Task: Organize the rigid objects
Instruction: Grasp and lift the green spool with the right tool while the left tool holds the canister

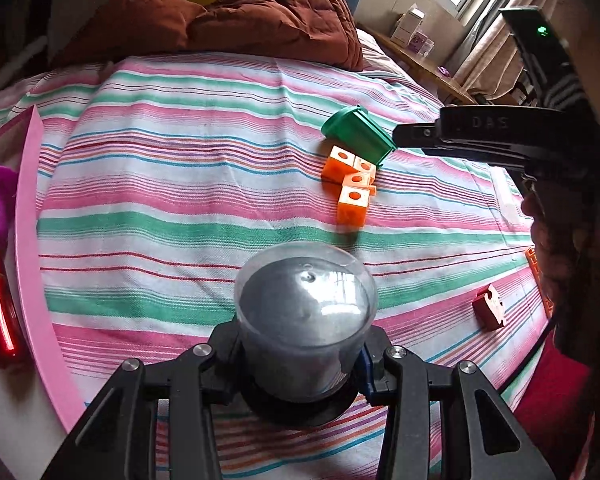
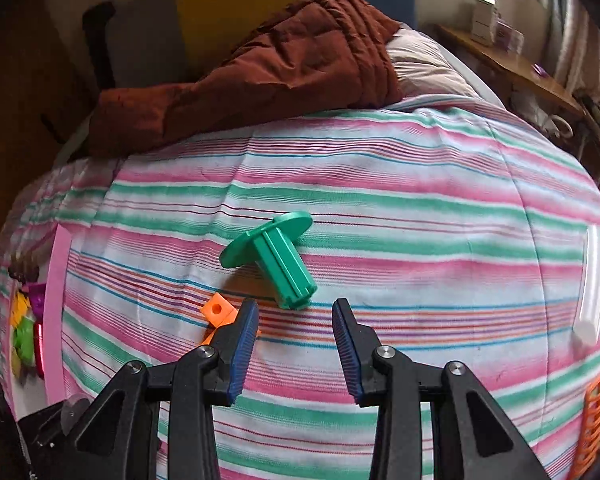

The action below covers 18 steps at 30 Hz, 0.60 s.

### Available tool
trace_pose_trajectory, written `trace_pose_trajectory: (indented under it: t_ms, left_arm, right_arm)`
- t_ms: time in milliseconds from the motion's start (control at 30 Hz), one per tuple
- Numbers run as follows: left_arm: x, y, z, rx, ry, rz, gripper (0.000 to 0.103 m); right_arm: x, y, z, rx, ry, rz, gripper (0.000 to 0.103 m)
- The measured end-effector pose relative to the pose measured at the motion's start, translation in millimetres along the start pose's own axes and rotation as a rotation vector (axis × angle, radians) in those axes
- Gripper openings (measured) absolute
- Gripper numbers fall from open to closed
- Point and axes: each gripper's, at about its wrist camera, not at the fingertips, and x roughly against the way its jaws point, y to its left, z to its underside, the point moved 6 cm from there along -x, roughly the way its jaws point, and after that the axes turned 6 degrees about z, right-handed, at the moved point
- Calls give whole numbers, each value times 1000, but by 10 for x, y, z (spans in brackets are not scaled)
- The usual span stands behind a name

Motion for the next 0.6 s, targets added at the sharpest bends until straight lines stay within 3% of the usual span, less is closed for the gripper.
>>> trace_pose_trajectory:
  t_ms: [267, 300, 367, 467, 600]
  left_arm:
    - [8, 23, 3, 6, -11, 24, 45]
    - [11, 28, 5, 7, -11, 28, 45]
    - [10, 34, 0, 10, -11, 33, 45]
    - [8, 40, 7, 9, -13, 36, 45]
    - [24, 33, 40, -8, -17, 30, 45]
  right_arm:
    - [-508, 240, -179, 182, 111, 85, 42]
    - [-562, 247, -197, 182, 113, 89, 42]
    - [-629, 235, -220, 160, 113, 87, 30]
    - [-621, 162, -192, 112, 107, 77, 30]
    - [-542, -10, 32, 98, 133, 127, 30]
